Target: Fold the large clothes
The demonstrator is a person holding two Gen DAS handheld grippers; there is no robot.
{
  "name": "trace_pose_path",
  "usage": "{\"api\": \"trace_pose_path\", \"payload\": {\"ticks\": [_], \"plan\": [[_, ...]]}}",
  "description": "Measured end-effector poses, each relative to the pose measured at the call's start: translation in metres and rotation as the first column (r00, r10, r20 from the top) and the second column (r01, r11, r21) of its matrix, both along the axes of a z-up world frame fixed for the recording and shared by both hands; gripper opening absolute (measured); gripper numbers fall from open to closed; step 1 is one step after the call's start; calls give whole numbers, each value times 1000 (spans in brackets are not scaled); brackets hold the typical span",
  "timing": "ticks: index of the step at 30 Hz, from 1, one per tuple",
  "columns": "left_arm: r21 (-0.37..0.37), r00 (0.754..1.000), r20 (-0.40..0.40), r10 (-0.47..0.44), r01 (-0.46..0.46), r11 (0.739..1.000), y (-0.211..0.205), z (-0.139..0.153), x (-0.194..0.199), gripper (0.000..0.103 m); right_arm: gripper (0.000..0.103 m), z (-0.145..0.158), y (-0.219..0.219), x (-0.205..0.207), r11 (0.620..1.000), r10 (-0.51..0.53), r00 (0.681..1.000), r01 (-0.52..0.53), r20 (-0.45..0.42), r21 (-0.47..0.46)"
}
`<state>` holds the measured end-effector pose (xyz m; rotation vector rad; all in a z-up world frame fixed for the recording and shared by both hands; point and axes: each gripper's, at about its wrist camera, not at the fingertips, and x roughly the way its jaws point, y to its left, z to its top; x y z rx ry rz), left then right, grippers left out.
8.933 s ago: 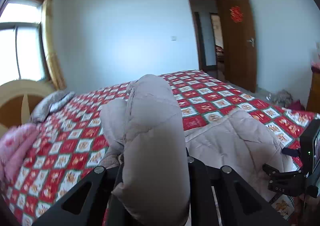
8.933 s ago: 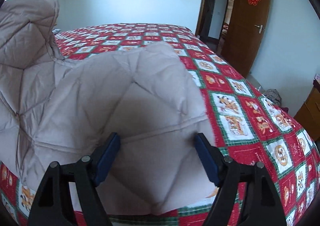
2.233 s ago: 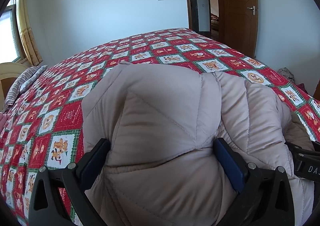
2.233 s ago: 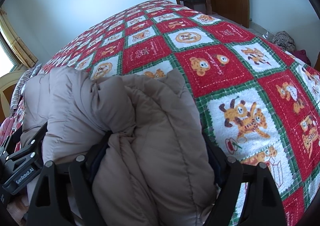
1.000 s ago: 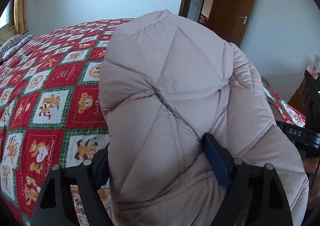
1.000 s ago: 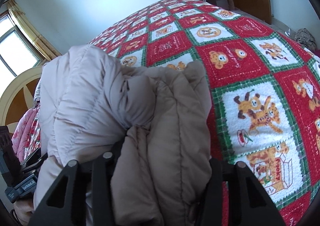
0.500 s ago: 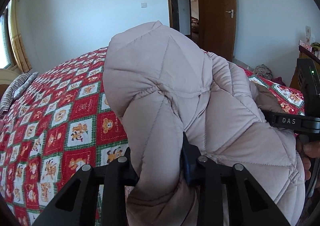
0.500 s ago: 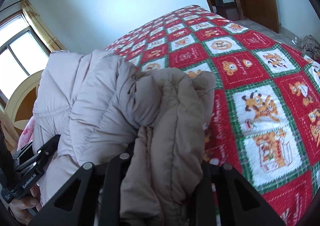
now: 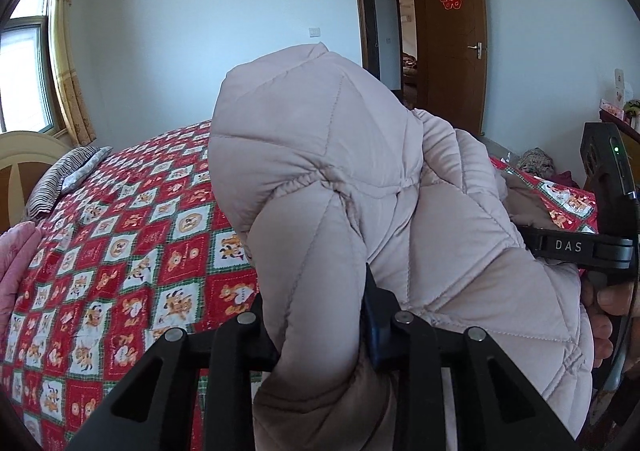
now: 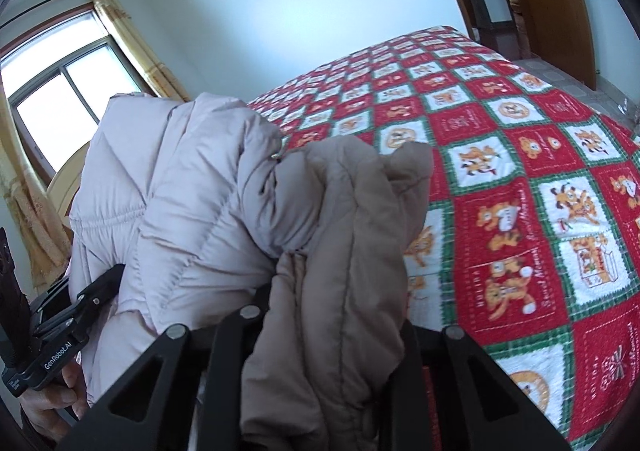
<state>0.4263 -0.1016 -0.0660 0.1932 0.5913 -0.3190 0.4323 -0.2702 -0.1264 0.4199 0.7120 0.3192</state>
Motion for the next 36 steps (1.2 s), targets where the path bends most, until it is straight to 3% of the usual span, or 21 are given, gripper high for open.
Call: {"api": "trace_pose_path", "payload": {"ticks": [19, 36], "plan": [[-46, 991, 43, 129, -127, 991, 94, 19, -64, 31, 23, 19, 93, -19, 987, 158, 987, -158, 39, -11], [-66, 953, 36, 301, -298, 952, 209, 10, -110, 31, 23, 16, 207, -14, 933, 357, 934, -356, 26, -41]]}}
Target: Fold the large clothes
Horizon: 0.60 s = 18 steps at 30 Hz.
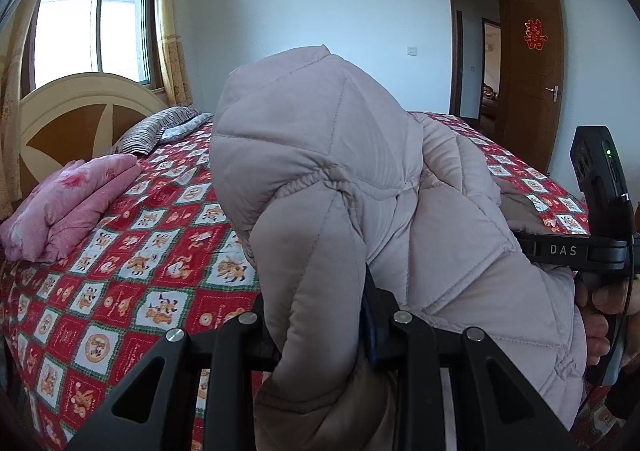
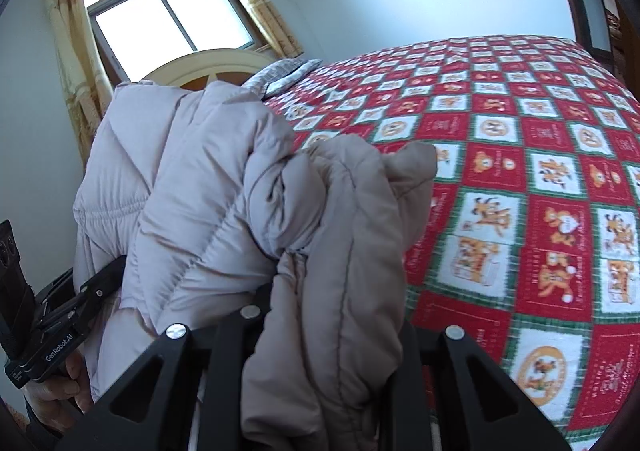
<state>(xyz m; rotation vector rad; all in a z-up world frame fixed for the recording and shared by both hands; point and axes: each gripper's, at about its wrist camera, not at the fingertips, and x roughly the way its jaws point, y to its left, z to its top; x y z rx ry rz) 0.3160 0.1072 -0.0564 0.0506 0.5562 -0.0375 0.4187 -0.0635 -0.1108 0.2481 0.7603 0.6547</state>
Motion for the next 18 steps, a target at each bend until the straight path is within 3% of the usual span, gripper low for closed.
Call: {"api": "trace_pose_path", "payload": {"ticks": [18], "plan": [[-10, 991, -43, 128, -129, 992, 87, -24, -7, 31, 23, -15, 92, 15, 990, 130, 990, -132, -48, -40]]}}
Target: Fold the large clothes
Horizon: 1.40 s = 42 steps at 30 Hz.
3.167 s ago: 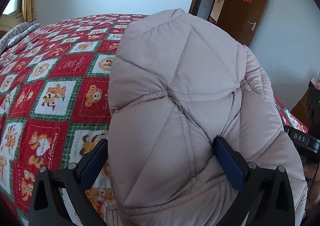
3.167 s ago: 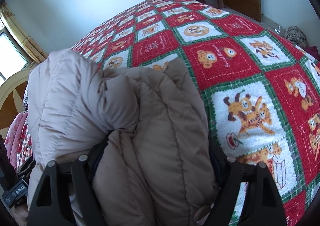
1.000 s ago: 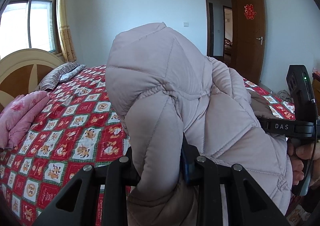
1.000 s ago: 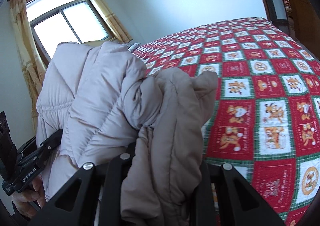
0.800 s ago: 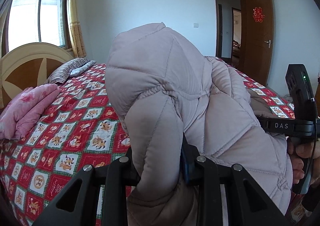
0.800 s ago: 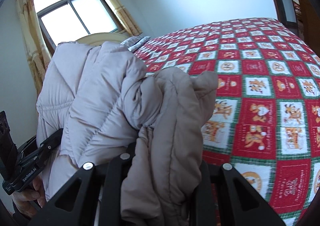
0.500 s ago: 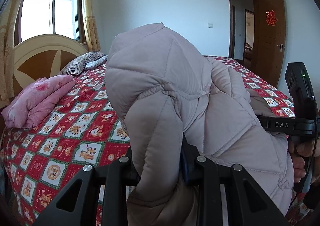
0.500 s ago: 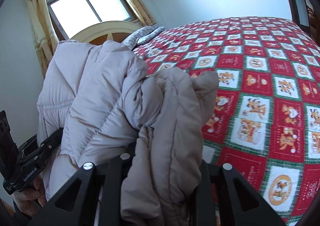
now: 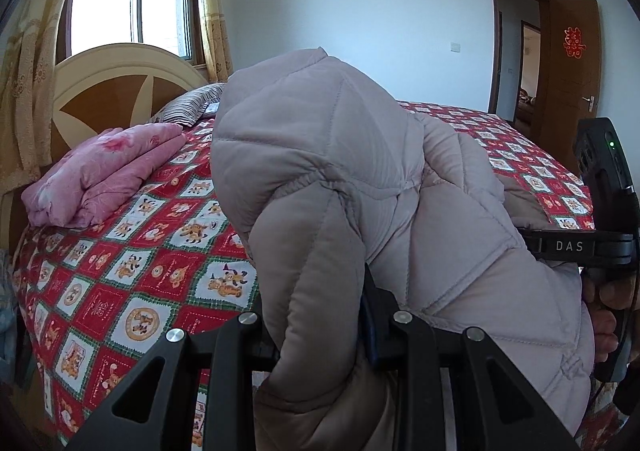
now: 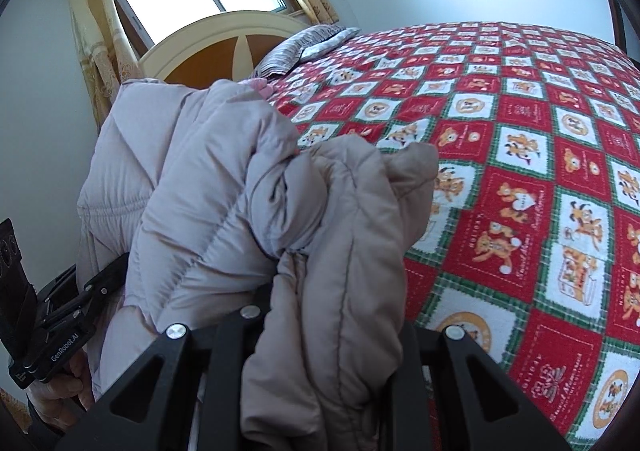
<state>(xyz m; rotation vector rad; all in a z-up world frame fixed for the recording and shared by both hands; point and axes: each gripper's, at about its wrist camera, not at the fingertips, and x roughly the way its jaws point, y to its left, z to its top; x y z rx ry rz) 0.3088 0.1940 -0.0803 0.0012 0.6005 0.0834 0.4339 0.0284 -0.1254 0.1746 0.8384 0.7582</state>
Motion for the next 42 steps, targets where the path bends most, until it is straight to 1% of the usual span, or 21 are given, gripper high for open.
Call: {"api": "trace_pose_path", "payload": {"ticks": [4, 5, 6, 7, 8, 9, 13, 14, 15, 16, 18, 21, 26, 28, 29, 31, 32, 33, 35, 38, 42], "plan": [[1, 999, -31, 14, -14, 1000, 12, -16, 6, 31, 23, -12, 14, 6, 1000, 12, 1000, -12, -25, -19], [0, 999, -38, 27, -27, 1000, 16, -21, 7, 34, 24, -16, 16, 8, 1000, 13, 999, -13, -34, -21], [-4, 998, -42, 40, -41, 999, 19, -24, 9, 41, 24, -19, 18, 11, 1000, 12, 999, -13, -43, -21], [-1, 997, -51, 51, -51, 999, 23, -29, 11, 44, 24, -22, 20, 14, 1000, 11, 999, -12, -50, -21], [2, 996, -56, 63, -63, 998, 26, -33, 12, 50, 24, -25, 22, 16, 1000, 9, 998, -11, -55, -23], [2, 996, -57, 74, -74, 997, 29, -37, 13, 59, 25, -27, 23, 17, 1000, 7, 998, -9, -59, -28], [3, 991, -68, 116, -116, 993, 39, -47, 14, 75, 30, -37, 26, 22, 999, 2, 997, -5, -78, -38], [11, 989, -65, 130, -129, 992, 41, -49, 14, 81, 32, -38, 27, 23, 999, 0, 997, -3, -83, -36], [20, 989, -58, 136, -135, 991, 43, -50, 14, 84, 34, -40, 27, 24, 999, -3, 996, -1, -87, -36], [27, 989, -54, 139, -138, 990, 44, -51, 14, 85, 36, -42, 27, 25, 999, -6, 996, 3, -89, -37], [40, 987, -48, 152, -150, 988, 46, -52, 14, 93, 41, -45, 27, 27, 999, -14, 995, 10, -94, -42], [24, 985, -48, 163, -162, 986, 50, -56, 15, 95, 48, -50, 26, 31, 998, -26, 994, 21, -102, -53], [38, 982, -57, 177, -176, 984, 47, -54, 14, 96, 54, -52, 26, 33, 996, -38, 994, 29, -102, -88], [54, 980, -66, 186, -182, 982, 45, -48, 10, 95, 55, -44, 24, 28, 994, -50, 996, 42, -74, -104], [72, 980, -65, 188, -183, 980, 42, -43, 5, 95, 57, -39, 22, 24, 993, -61, 997, 55, -53, -107], [101, 980, -42, 192, -187, 977, 38, -33, -7, 95, 61, -26, 17, 12, 992, -76, 997, 74, -11, -105], [107, 982, -18, 186, -183, 977, 34, -25, -16, 95, 65, -21, 14, 5, 992, -75, 997, 76, 7, -104], [106, 984, -1, 178, -177, 978, 32, -19, -24, 95, 71, -13, 12, -3, 992, -78, 997, 80, 26, -97], [101, 985, 33, 170, -173, 980, 28, -6, -42, 95, 78, -1, 8, -19, 993, -78, 995, 84, 70, -87], [95, 983, 69, 169, -175, 980, 23, 8, -64, 95, 79, 18, 2, -46, 992, -77, 987, 91, 144, -91], [95, 982, 106, 158, -168, 981, 15, 22, -88, 95, 82, 37, -7, -75, 994, -92, 977, 102, 192, -46]]}}
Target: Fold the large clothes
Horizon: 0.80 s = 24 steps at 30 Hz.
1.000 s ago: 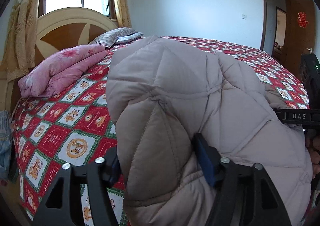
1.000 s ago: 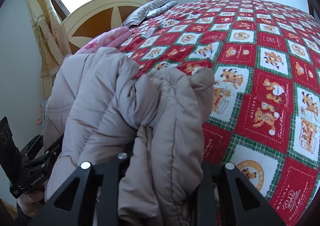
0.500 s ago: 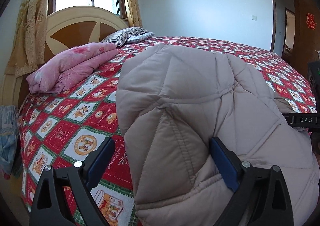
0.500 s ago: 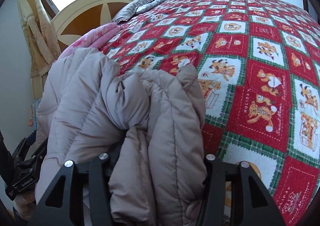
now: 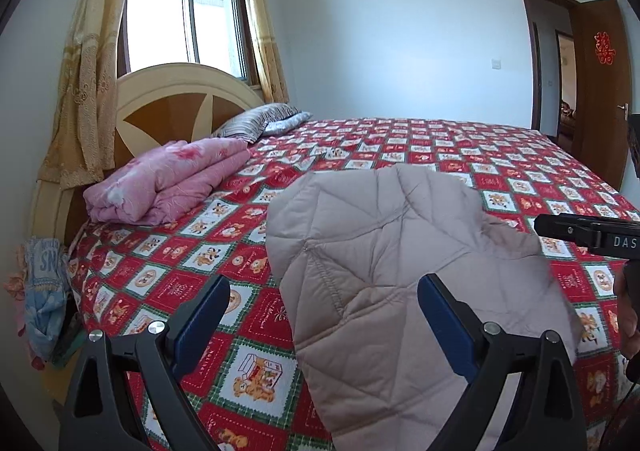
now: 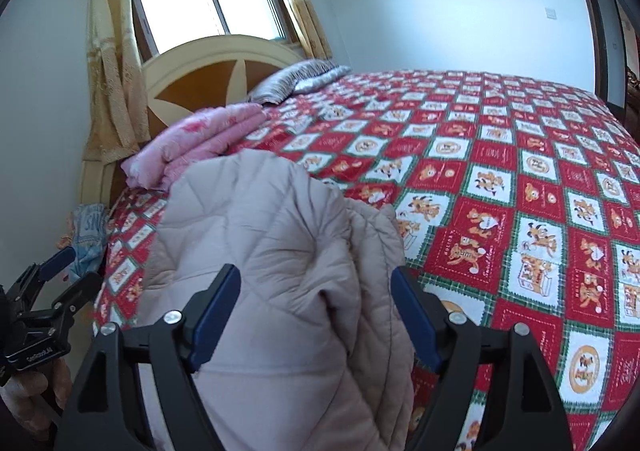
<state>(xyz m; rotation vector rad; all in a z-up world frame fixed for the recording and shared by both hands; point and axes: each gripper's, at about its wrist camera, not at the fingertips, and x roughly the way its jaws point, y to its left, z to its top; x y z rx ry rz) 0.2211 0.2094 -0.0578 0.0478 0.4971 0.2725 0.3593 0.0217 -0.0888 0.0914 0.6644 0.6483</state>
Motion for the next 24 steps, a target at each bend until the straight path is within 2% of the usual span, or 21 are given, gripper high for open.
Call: {"api": "trace_pose_path", "payload": {"ticks": [7, 16, 24], "plan": [[6, 997, 73, -21, 21, 1000, -12, 24, -21, 95, 85, 21, -7, -34, 1000, -10, 998, 9, 60, 24], [10, 994, 96, -50, 49, 999, -21, 32, -27, 95, 88, 31, -13, -55, 999, -23, 994, 20, 108, 29], [23, 992, 107, -60, 58, 998, -25, 34, -30, 95, 89, 32, -17, -59, 999, -28, 993, 25, 113, 33]]}}
